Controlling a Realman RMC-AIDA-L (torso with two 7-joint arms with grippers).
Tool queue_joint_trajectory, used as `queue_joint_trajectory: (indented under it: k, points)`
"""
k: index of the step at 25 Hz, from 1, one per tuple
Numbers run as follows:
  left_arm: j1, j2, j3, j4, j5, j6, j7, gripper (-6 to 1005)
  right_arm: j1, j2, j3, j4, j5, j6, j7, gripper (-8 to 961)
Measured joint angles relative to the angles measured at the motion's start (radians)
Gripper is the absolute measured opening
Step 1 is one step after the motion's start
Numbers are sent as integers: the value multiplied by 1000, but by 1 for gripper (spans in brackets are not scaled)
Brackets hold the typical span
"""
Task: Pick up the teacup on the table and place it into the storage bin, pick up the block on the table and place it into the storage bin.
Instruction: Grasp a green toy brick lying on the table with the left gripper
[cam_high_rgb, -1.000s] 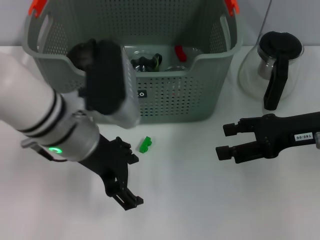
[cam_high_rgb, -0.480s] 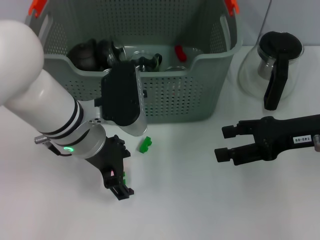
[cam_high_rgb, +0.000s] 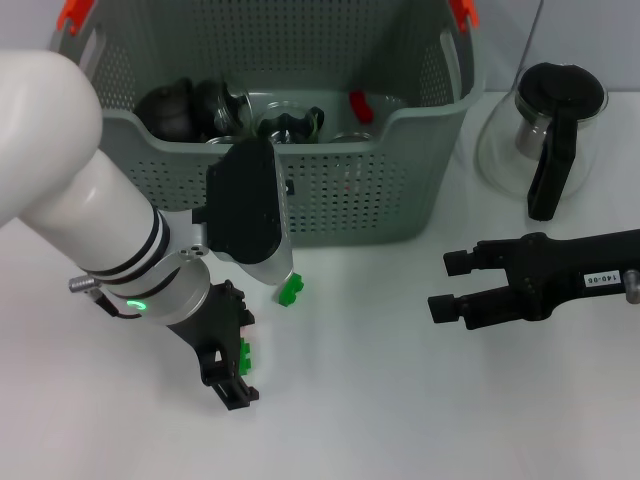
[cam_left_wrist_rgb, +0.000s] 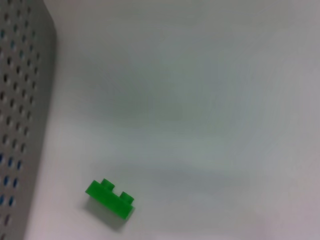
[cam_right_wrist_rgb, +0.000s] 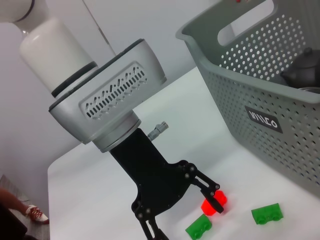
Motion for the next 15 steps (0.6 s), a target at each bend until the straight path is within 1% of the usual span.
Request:
queue_joint_trajectory:
  k: [4, 12, 15]
  points:
    - [-5, 1, 2, -19, 5, -1, 0, 872, 3, 0, 3, 11, 0, 1, -8, 947]
    - [-5, 0, 7, -20, 12, -8, 0, 818, 4, 0, 4, 13, 0, 3, -8, 946]
    - [-5, 0, 8, -20, 13, -9, 0, 700, 5, 0, 4, 13, 0, 4, -9, 946]
